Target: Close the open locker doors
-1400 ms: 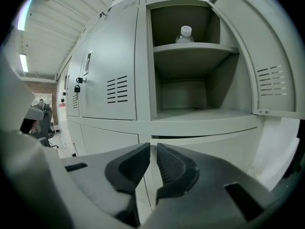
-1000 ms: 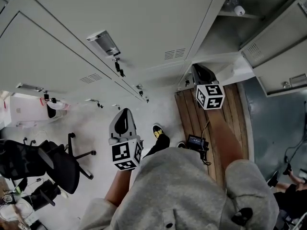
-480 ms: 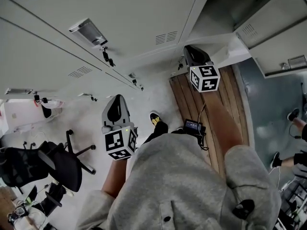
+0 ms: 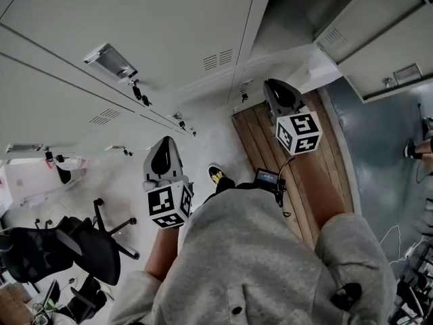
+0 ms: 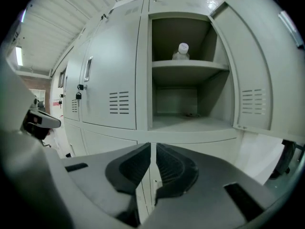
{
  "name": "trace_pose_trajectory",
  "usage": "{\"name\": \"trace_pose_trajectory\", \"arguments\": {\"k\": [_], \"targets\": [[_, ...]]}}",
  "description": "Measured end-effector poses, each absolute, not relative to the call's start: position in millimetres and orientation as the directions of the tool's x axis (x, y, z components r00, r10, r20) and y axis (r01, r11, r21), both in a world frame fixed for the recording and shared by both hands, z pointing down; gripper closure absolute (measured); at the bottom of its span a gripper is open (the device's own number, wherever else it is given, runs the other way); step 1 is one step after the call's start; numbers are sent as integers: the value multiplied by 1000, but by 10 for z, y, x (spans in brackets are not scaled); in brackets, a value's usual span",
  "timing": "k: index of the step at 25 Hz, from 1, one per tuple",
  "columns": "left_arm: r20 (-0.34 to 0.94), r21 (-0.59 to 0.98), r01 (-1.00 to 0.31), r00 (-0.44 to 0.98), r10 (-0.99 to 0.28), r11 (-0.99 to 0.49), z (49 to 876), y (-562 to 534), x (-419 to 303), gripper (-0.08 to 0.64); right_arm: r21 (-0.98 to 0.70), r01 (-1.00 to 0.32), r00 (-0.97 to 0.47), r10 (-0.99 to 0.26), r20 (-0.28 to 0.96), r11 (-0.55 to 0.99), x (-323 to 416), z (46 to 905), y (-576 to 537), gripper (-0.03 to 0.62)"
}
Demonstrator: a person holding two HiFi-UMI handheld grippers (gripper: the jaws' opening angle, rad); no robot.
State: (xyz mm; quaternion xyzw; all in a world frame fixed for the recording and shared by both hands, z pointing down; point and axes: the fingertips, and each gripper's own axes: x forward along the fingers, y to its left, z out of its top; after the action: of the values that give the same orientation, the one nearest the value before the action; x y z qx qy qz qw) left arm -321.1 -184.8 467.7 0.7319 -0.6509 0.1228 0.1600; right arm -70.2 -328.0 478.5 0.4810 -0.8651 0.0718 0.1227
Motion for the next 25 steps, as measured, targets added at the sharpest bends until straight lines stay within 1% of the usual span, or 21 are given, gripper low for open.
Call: {"name": "trace_pose_trajectory", "arguments": {"k": [5,9,14,20,25], "targets": [[408,76,-982,190,-893,-175,4718,-1953,-3032,549,-8,-875,-474,-853,219,484,-395,4356,-3014,538],[371,94,-977,212,-904,-190,4656,-2027,-2932,549,34,-895,-432,-882,188,445,-87,4065,-2866,538],[340,91,-965,262,-903,-245,4563,-2126,-2714,549,44,-922,-376,-916,144,385,314,3808,-2796,538],[330,79,-951,309,-892,-300,4527,-2208,-2447,549,-33,-939,-344,-936,71,343,683,3549,-2684,538],[330,78,-940,338,-881,-331,4514,-2217,-2167,549,-8,-948,-319,-947,30,319,1061,3348,-2613,537]]}}
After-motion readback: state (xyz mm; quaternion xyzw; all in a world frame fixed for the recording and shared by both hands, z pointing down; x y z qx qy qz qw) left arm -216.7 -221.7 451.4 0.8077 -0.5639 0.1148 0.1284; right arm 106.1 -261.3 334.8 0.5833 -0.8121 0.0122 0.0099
